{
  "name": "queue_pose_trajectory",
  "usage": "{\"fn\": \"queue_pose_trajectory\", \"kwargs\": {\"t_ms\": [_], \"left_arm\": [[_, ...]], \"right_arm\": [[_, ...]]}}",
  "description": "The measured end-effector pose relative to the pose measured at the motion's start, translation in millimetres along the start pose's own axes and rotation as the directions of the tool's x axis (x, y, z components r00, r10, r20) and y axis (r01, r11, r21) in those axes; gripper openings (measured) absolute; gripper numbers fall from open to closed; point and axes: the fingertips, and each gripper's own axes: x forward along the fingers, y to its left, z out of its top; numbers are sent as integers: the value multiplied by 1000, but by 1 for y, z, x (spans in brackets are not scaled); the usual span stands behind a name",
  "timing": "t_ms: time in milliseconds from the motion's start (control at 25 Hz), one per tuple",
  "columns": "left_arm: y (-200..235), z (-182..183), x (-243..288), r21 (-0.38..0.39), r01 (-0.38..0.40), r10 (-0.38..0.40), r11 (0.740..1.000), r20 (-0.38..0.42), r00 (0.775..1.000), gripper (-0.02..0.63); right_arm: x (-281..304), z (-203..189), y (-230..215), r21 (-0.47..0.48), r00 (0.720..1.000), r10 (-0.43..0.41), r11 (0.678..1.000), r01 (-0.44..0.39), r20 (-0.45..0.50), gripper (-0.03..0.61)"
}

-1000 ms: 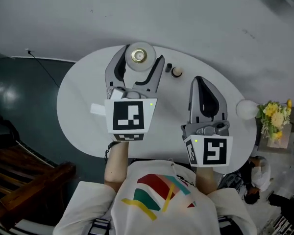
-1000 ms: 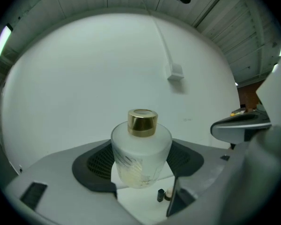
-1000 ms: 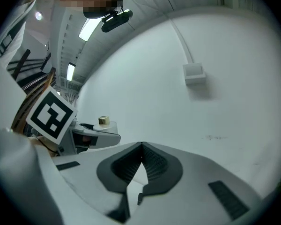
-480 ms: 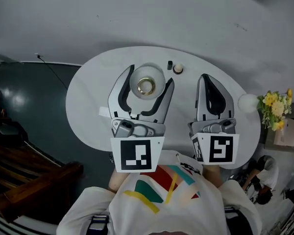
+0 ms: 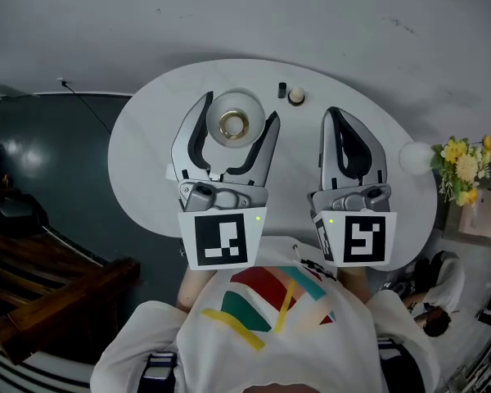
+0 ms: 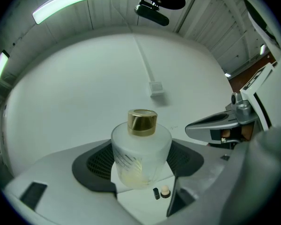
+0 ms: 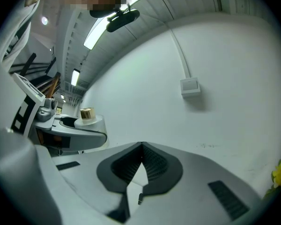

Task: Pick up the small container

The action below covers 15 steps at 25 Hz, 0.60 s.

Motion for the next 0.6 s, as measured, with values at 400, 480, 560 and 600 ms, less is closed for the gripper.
{"fn": "queue_pose_trajectory", "kwargs": {"t_ms": [400, 480, 560, 600], "left_arm": [[8, -5, 2, -18, -27, 27, 999, -4, 1000, 345], [9, -6, 2, -12, -30, 30, 999, -6, 1000, 345], [10, -6, 3, -7, -34, 34, 999, -6, 999, 345], [11, -7, 3, -6, -37, 37, 999, -7, 999, 345]], "right_arm": [[2, -4, 2, -8, 1000, 11, 1000, -11, -8, 11], [4, -3, 3, -19, 1000, 18, 1000, -19, -6, 12], [6, -2, 3, -30, 1000, 22, 999, -22, -1, 12], [7, -1, 3, -35, 1000, 22, 999, -22, 2, 12]]}}
